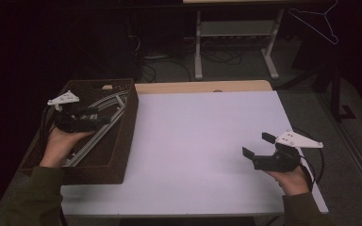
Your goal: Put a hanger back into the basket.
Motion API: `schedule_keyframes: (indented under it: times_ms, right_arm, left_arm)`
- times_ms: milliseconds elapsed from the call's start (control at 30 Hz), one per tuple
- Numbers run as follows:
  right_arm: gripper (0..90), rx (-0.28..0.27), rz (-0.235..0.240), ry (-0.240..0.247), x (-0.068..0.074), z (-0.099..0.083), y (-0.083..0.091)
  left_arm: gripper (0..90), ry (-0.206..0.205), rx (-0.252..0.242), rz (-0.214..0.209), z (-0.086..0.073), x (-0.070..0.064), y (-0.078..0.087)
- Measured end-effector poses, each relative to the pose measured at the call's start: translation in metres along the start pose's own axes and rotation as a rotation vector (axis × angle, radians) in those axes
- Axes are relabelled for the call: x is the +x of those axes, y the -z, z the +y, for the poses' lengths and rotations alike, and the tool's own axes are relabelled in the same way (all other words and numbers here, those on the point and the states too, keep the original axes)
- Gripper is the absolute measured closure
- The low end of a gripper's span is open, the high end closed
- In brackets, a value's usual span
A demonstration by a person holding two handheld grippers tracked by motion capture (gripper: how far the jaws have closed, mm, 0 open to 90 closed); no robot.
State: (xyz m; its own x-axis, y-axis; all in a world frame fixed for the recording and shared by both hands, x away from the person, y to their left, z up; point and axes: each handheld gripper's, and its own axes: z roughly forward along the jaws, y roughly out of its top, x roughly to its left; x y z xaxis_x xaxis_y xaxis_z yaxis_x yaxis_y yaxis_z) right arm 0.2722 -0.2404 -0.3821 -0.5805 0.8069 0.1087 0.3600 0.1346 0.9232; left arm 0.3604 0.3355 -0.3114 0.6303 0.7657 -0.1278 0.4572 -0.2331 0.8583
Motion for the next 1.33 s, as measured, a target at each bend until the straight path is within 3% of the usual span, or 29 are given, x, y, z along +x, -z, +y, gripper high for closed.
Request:
schedule_keyframes:
  times_ms: [200,233,333,633,800,1000,1333]
  right_arm:
    - [4.2,-0.06,0.039,0.021,0.004,0.024,-0.002]
    - [4.2,-0.06,0.039,0.021,0.004,0.024,-0.002]
    - [3.2,-0.072,0.054,0.035,0.007,0.033,-0.005]
    - [2.2,-0.1,0.089,0.032,0.012,0.048,-0.01]
    - [1.8,-0.111,0.105,0.023,0.012,0.053,-0.01]
    - [0.7,-0.152,0.12,0.031,0.012,0.061,-0.008]
    - [0.7,-0.157,0.117,0.031,0.012,0.062,-0.005]
  left_arm:
    - [16.7,-0.052,-0.086,-0.077,0.003,-0.032,-0.009]
    - [15.9,-0.052,-0.086,-0.077,0.003,-0.032,-0.009]
    - [12.6,-0.068,-0.15,-0.114,0.002,-0.048,-0.015]
    - [1.8,-0.109,-0.191,-0.179,-0.001,-0.081,-0.03]
    - [0.0,-0.106,-0.22,-0.192,-0.004,-0.086,-0.035]
    - [0.0,-0.109,-0.204,-0.207,-0.007,-0.088,-0.04]
    - [0.0,-0.105,-0.213,-0.22,-0.007,-0.09,-0.04]
